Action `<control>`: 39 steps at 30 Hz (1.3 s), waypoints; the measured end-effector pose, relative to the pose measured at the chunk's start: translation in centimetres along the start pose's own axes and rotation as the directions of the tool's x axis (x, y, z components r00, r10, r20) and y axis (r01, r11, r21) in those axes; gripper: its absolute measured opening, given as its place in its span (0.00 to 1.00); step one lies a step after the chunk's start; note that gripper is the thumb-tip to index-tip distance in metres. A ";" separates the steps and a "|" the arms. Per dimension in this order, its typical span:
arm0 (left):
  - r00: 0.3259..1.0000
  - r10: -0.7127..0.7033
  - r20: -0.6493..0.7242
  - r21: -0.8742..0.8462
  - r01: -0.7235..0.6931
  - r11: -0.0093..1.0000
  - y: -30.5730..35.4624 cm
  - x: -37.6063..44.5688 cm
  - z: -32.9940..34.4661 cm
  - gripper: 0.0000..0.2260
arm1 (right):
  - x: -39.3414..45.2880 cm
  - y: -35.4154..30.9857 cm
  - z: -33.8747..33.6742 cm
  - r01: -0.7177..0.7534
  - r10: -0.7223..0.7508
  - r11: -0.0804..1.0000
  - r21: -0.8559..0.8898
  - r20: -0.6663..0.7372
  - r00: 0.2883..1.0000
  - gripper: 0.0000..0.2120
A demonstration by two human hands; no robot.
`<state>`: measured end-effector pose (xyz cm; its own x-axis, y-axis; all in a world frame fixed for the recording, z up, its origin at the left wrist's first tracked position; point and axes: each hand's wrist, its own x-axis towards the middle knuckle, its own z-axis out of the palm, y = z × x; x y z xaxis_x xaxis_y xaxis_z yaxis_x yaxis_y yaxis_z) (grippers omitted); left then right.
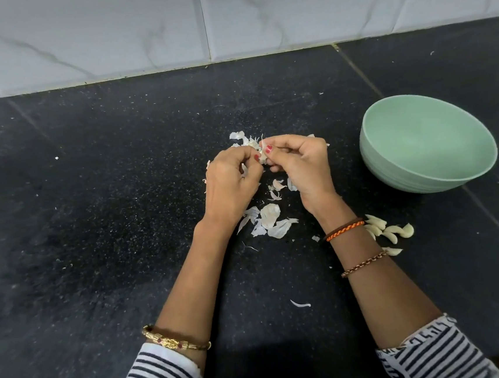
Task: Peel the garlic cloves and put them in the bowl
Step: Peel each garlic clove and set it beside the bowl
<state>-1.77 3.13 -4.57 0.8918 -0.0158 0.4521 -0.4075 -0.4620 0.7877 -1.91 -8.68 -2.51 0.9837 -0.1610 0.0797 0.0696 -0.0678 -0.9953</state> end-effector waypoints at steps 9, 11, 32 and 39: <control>1.000 0.028 -0.006 -0.072 -0.029 0.997 0.0 -0.1 -0.5 0.06 | -0.1 -0.7 -0.3 -0.149 0.151 0.976 0.159 0.004 0.989 0.05; 0.998 0.061 0.002 -0.059 -0.061 0.996 -0.1 0.0 -0.6 0.07 | -0.1 -0.7 -0.3 -0.179 0.179 0.971 0.160 0.009 0.984 0.04; 0.992 -0.107 -0.059 -0.285 0.086 0.955 0.8 0.0 -0.2 0.06 | -0.4 -1.6 -0.4 -0.130 0.120 0.970 0.206 0.059 0.991 0.05; 0.988 -0.152 -0.030 -0.296 0.136 0.945 0.7 0.0 -0.4 0.06 | 0.2 -1.5 -1.4 -0.215 0.192 0.930 0.299 0.104 0.976 0.06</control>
<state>-2.14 3.16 -3.88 0.9371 0.0809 0.3395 -0.3218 -0.1761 0.9303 -2.05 -9.97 -0.93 0.9905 -0.0682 -0.1194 -0.0974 0.2659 -0.9591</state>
